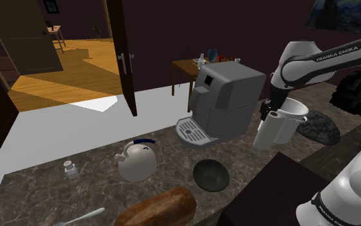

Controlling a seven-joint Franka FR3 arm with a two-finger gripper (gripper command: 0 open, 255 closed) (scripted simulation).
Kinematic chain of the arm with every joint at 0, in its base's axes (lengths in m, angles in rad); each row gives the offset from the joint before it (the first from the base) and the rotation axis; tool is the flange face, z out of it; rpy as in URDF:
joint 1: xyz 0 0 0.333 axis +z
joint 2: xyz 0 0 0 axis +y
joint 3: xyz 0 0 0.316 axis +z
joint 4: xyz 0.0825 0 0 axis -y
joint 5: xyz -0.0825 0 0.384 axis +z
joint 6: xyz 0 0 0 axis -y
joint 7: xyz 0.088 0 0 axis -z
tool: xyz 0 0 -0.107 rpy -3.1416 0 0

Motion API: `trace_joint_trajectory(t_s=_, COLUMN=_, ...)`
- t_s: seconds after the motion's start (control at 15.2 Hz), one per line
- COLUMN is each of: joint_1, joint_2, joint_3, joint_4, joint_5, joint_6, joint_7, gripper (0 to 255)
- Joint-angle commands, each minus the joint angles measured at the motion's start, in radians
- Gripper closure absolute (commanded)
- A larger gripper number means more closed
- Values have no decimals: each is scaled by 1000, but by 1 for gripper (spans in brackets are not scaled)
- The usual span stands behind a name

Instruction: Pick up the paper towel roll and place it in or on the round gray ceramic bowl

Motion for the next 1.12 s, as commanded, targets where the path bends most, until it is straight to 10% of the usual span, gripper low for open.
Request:
trace_joint_trajectory(t_s=0.0, joint_1=17, joint_2=-22, joint_3=34, joint_4=1, joint_5=13, joint_6=-26, joint_7=41, gripper=255)
trace_joint_trajectory(t_s=1.06, joint_1=225, joint_2=-6, joint_3=347, joint_4=138, joint_5=180, joint_6=-152, joint_7=433, gripper=255)
